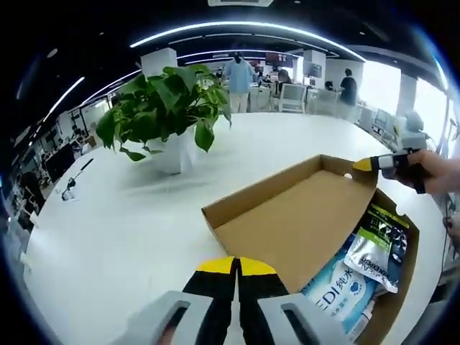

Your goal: Operate the shoe box by opening the lid, removing the specified soft item, and placing it in the target area until the item is outside and the box remains undamaged.

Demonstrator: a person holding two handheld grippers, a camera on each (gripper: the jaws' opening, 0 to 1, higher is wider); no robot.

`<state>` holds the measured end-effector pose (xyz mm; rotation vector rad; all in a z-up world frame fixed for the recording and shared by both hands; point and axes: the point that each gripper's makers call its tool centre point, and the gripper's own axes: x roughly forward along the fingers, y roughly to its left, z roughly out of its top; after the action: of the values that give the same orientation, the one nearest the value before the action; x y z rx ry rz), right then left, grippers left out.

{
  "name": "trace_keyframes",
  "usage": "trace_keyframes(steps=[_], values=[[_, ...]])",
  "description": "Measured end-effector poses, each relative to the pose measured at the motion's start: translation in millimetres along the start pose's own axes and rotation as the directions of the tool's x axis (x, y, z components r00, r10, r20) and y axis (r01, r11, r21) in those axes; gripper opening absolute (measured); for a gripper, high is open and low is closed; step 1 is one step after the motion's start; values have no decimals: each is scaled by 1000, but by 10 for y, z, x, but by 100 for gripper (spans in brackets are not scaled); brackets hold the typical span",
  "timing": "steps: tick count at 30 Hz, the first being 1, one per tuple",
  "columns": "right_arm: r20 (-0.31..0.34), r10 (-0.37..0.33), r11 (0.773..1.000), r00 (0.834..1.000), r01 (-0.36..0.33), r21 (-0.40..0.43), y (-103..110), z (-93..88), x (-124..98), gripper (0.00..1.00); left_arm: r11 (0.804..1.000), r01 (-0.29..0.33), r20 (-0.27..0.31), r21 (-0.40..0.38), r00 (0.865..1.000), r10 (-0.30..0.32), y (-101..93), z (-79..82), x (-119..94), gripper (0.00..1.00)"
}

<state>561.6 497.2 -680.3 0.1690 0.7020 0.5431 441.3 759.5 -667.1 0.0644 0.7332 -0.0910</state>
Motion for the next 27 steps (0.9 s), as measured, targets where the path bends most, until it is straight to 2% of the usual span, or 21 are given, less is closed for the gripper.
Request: trace_keyframes(steps=[12,19,22,24,27], values=[[-12,-2,999,1000,3,49,28,-46,-50,1,1000,17,-4,-8,1000,-17,-38,-39,-61,0],[-23,-11,1000,1000,11,15,6,-8,-168,4,1000,16,14,-22,1000,-16,-86,-3,-202,0],[-29,-33,999,999,32,-40,-52,5,-309,9,999,34,57,-42,998,-31,-170,96,-329,0],[-13,-33,999,999,33,-29,-77,34,-430,11,998,40,68,-50,997,-37,-215,114,-382,0],[22,-29,999,999,29,-16,-124,102,-621,8,997,54,101,-54,994,-48,-326,168,-490,0]])
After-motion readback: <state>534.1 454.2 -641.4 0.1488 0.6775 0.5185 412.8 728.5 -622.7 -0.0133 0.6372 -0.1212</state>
